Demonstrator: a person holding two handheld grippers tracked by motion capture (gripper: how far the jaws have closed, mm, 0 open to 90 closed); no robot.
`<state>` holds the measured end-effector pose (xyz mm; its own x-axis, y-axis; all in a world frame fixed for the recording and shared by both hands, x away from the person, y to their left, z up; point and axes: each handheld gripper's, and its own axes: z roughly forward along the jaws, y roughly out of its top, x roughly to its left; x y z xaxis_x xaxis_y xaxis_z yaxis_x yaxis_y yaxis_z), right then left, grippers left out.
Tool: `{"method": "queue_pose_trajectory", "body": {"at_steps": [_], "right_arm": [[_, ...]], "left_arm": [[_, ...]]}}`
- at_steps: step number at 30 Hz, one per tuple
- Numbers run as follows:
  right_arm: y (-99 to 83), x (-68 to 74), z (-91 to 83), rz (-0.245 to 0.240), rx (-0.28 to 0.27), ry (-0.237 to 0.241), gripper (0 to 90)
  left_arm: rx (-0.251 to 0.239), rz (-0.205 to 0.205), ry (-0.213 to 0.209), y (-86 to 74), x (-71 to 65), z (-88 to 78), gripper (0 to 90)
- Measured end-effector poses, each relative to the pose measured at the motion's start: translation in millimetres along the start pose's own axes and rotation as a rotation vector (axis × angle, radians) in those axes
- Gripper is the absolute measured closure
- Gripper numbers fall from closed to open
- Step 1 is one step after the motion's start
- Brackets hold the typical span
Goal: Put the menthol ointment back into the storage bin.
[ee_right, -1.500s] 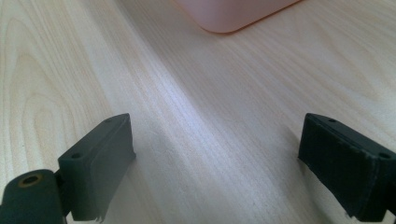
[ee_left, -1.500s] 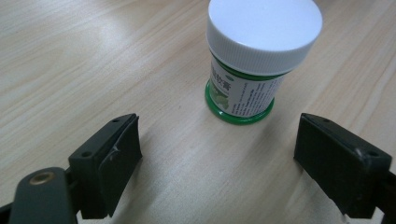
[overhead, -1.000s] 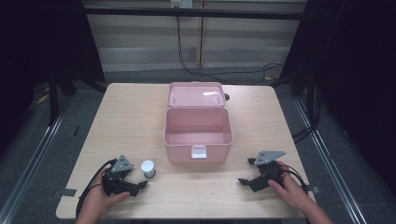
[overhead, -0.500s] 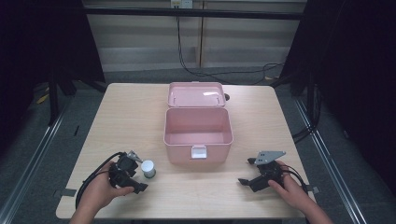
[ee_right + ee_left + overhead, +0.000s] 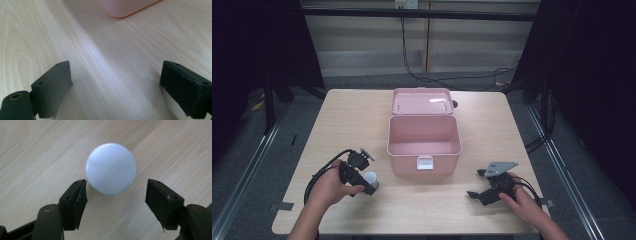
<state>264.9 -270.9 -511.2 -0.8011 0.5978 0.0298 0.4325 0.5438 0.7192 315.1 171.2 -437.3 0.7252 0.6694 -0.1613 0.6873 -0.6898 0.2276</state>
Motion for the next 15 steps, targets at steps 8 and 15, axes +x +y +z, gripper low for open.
{"method": "queue_pose_trajectory", "body": {"at_steps": [8,15], "right_arm": [[0.0,0.0,0.0,0.000,0.000,0.000,9.5],[0.0,0.0,0.0,0.000,0.000,0.000,9.5]], "left_arm": [[0.032,-0.011,0.001,16.0,1.5,0.0,36.4],[0.045,-0.035,0.008,22.3,7.3,2.8,39.4]]}}
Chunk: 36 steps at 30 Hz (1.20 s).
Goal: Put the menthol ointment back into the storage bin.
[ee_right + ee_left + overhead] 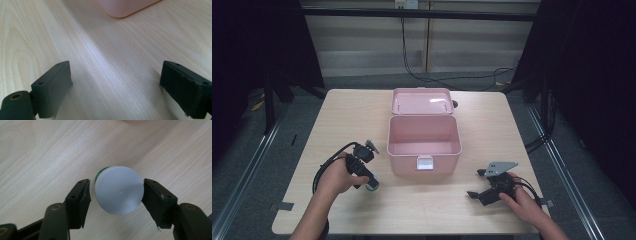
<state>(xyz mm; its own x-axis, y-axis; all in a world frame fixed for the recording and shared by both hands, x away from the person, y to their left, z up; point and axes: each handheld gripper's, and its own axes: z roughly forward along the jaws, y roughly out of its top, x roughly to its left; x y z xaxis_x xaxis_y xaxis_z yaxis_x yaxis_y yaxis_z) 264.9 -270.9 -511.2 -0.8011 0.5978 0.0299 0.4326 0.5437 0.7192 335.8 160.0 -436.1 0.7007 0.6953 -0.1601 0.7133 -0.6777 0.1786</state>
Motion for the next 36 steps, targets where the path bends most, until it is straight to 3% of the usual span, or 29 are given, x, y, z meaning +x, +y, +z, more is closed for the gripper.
{"method": "queue_pose_trajectory", "body": {"at_steps": [8,20,23,29,36], "right_arm": [[0.0,0.0,0.0,0.000,0.000,0.000,9.5],[0.0,0.0,0.0,0.000,0.000,0.000,9.5],[0.0,0.0,0.0,0.000,0.000,0.000,9.5],[0.0,0.0,0.0,0.000,0.000,0.000,9.5],[0.0,0.0,0.0,0.000,0.000,0.000,9.5]], "left_arm": [[0.032,-0.001,0.007,5.5,-3.1,0.3,46.8],[0.051,-0.008,0.010,4.6,-2.9,-1.1,49.8],[0.065,-0.032,-0.003,4.3,-3.0,-2.7,49.9],[0.061,-0.056,-0.043,7.3,-3.2,-15.2,50.0],[0.057,-0.057,-0.040,14.0,-6.3,-36.8,50.0]]}}
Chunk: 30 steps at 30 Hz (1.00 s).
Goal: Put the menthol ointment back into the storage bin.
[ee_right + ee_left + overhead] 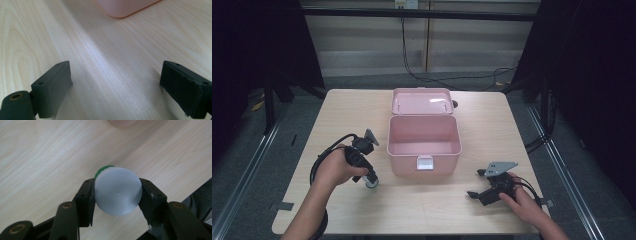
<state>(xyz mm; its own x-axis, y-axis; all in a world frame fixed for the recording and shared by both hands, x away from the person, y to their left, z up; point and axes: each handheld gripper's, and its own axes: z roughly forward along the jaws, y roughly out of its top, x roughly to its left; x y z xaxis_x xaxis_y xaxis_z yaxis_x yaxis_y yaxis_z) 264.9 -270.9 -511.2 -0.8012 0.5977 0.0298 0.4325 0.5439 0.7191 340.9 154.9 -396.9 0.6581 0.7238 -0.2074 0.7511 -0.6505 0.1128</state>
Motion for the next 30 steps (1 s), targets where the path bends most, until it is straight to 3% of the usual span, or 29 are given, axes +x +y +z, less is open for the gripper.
{"method": "queue_pose_trajectory", "body": {"at_steps": [10,20,30], "right_arm": [[0.0,-0.3,0.3,-0.003,-0.005,-0.001,9.5],[0.1,-0.2,0.3,-0.002,-0.004,0.000,9.5],[0.2,-0.3,0.0,-0.002,-0.002,-0.003,9.5]], "left_arm": [[-0.011,-0.012,-0.001,14.4,-8.0,-34.1,50.0],[-0.008,-0.038,0.009,24.1,-8.2,-57.1,50.1],[-0.018,-0.034,0.007,38.5,-12.3,-82.9,50.1]]}}
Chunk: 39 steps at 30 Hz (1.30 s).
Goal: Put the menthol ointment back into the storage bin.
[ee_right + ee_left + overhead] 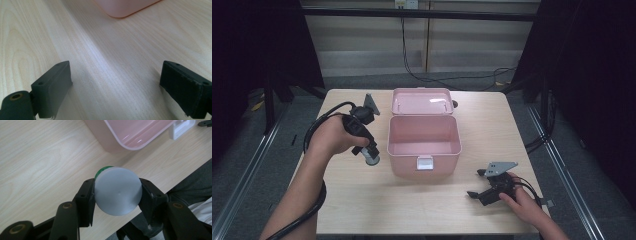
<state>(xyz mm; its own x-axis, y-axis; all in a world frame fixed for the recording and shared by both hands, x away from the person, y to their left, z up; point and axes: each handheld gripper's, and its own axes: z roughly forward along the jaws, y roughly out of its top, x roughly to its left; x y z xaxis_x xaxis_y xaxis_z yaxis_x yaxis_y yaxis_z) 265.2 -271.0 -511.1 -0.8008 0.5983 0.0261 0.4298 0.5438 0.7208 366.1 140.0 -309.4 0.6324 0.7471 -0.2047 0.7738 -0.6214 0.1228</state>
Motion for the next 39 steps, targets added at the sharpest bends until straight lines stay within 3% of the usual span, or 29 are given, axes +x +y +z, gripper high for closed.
{"method": "queue_pose_trajectory", "body": {"at_steps": [11,20,39], "right_arm": [[0.0,0.0,0.0,0.000,0.000,0.000,9.5],[0.0,0.0,0.0,0.000,0.000,0.000,9.5],[-0.1,0.3,-0.2,0.003,0.005,0.004,9.5]], "left_arm": [[-0.014,0.013,-0.004,23.4,-7.7,-16.6,50.1],[-0.041,0.047,0.001,45.8,-20.9,-28.0,50.0],[-0.026,0.066,0.030,91.0,-45.8,-20.6,50.1]]}}
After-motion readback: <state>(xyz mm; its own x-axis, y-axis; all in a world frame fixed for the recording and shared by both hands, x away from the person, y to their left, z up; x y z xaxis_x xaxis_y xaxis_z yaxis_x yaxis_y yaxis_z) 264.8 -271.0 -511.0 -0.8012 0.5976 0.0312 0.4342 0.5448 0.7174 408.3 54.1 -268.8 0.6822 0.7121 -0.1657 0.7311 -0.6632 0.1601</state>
